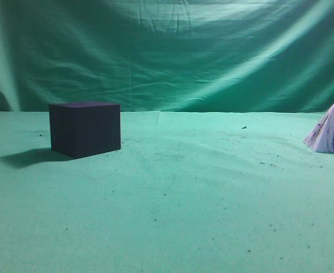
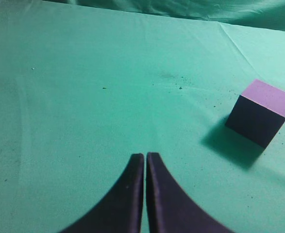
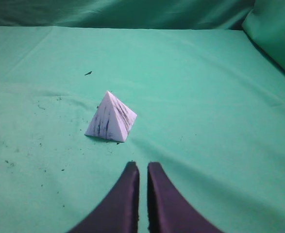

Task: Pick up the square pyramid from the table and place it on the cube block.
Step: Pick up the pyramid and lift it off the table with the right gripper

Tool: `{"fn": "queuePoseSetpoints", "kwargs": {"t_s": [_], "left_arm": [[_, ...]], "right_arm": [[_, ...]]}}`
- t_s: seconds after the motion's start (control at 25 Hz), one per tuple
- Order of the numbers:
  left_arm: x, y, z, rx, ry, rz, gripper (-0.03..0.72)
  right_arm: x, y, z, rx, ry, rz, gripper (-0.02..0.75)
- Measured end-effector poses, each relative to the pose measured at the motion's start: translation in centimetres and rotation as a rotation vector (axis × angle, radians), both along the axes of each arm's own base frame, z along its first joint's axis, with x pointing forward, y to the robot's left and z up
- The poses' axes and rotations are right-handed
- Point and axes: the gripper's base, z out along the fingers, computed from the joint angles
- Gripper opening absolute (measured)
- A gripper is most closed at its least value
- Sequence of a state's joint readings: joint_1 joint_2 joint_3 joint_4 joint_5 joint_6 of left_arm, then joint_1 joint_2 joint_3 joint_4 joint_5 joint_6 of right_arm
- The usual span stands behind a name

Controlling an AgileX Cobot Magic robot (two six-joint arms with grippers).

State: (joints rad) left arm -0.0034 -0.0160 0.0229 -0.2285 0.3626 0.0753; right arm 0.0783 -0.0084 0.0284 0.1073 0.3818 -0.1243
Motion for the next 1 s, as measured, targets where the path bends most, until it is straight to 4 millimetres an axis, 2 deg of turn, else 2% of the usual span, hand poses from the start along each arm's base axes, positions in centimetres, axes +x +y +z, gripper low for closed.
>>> {"fn": "queuePoseSetpoints", "kwargs": {"t_s": [0.12,0.24,0.36,0.48,0.56,0.68,0.88,1.0], "left_arm": [[0.0,0.0,0.0,0.000,0.000,0.000,0.000],[0.0,0.0,0.0,0.000,0.000,0.000,0.000],[0.0,0.0,0.0,0.000,0.000,0.000,0.000],[0.0,0.0,0.0,0.000,0.000,0.000,0.000],[0.0,0.0,0.0,0.000,0.000,0.000,0.000],[0.0,0.0,0.0,0.000,0.000,0.000,0.000],[0.0,0.0,0.0,0.000,0.000,0.000,0.000],[0.0,0.0,0.0,0.000,0.000,0.000,0.000]], "right_arm": [[0.0,0.0,0.0,-0.019,-0.007,0.003,0.047],[0.2,-0.2,0.6,-0.113,-0.077,0.005,0.047],[0.5,-0.3,2.2,-0.115,-0.267,-0.012,0.047],[0.3,-0.4,4.8,-0.054,-0.545,-0.044,0.047],[0.0,-0.6,5.6,0.014,-0.629,-0.068,0.047],[-0.1,-0.6,6.7,0.075,-0.585,-0.068,0.047],[0.1,-0.1,11.3,0.073,-0.414,-0.020,0.047],[1.5,0.2,13.8,0.061,-0.283,0.000,0.047]]}}
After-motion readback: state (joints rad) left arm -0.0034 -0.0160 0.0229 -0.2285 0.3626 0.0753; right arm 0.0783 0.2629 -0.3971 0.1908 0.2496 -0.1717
